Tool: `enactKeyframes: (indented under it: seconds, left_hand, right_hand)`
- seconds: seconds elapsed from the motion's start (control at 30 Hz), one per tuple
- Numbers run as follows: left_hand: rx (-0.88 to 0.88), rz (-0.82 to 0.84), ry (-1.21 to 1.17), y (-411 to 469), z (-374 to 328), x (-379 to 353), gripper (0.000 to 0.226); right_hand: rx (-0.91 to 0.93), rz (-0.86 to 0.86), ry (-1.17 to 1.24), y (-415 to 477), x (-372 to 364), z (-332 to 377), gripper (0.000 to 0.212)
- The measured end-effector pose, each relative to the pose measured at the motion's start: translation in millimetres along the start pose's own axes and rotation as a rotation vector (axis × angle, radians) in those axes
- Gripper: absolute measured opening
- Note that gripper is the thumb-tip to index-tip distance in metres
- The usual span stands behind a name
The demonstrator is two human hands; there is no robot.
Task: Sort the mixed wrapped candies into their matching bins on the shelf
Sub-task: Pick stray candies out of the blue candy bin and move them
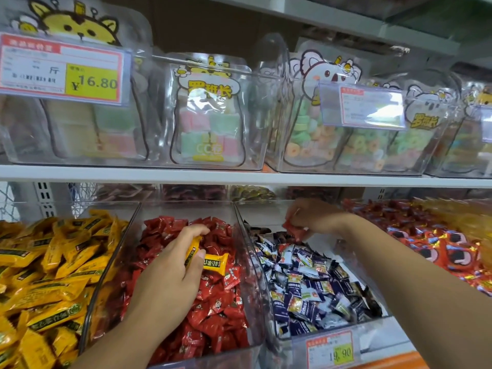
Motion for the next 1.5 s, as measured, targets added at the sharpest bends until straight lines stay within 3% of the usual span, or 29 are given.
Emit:
enactKeyframes:
  seconds: [0.13,0.27,0.47,0.57,0.7,0.77,0.87,1.03,1.1,1.17,1.2,1.27,1.3,1.37,1.4,1.5]
  left_hand:
    - [0.005,0.003,0.005,0.2,0.6,-0.9,0.029]
    - [0.012,0.003,0.013,-0.2,-0.1,-0.6,0.03]
    - [-0.001,0.001,0.013,-2.1,-0.6,1.3,0.029]
    - [-0.006,0.003,0.001,-1.4,-1.4,0.8,0.029]
    - [-0.021,-0.008,-0.022,-1.0,0.1,2.0,0.029]
    - [-0.039,-0.009,-0.037,-4.9,-2.5,3.5,0.029]
    - [-0.02,0.023,-0.02,-0.6,-1.9,4.5,0.03]
    - [-0.025,0.058,-0.045,-14.4,-20.2,11.1,0.029]
    - [0.201,0.21,-0.084,10.0,5.3,2.1,0.037]
    - [0.388,0.484,-0.201,35.9,26.1,-6.8,0.081]
    - [0.368,0.547,-0.236,49.9,37.0,-13.6,0.086]
    - [0.184,0.645,-0.112,66.7,29.3,-15.9,0.053]
    - [0.118,0.611,-0.156,74.6,26.5,-13.2,0.045]
    - [0.276,0.53,-0.393,73.3,1.5,-6.5,0.045]
    - [0.307,0.494,-0.37,88.3,3.5,-26.8,0.045]
    - [0.302,0.621,-0.427,84.7,-2.5,-31.8,0.038]
  right_hand:
    - [0.032,0.243,-0.278,-8.7,-17.5,2.7,0.021]
    - [0.088,0.164,-0.391,-8.9,-26.9,-1.4,0.025]
    - [0.182,-0.027,-0.105,-18.8,-8.9,23.9,0.023]
    - [0.296,-0.004,0.109,-17.2,-18.7,58.1,0.018]
    - [0.361,0.08,0.1,-7.1,-43.4,86.9,0.016]
    - [0.33,0.038,0.015,-3.4,-37.1,82.1,0.013]
    - [0.211,0.0,-0.354,3.5,-18.2,55.5,0.029]
    - [0.057,0.044,-0.456,21.4,-3.4,-1.4,0.035]
    - [0.0,0.067,-0.511,32.1,-6.0,-14.1,0.036]
    - [-0.06,0.111,-0.571,38.8,-13.4,-22.2,0.041]
    - [-0.085,0.138,-0.59,41.1,-17.8,-24.8,0.046]
    - [-0.114,0.178,-0.591,44.8,-25.6,-29.2,0.05]
    - [-0.121,0.185,-0.577,47.3,-27.4,-31.3,0.046]
    - [-0.126,0.213,-0.576,50.1,-28.2,-33.5,0.041]
    - [-0.121,0.225,-0.588,52.4,-28.1,-35.0,0.042]
    - [-0.089,0.172,-0.513,58.1,-33.5,-39.0,0.035]
Point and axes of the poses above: each hand's wrist, its own y-axis towards the middle knuckle, its own x-axis out of the back of the hand, z = x × y, the point moved 2 cm from there along y, towards the middle knuckle
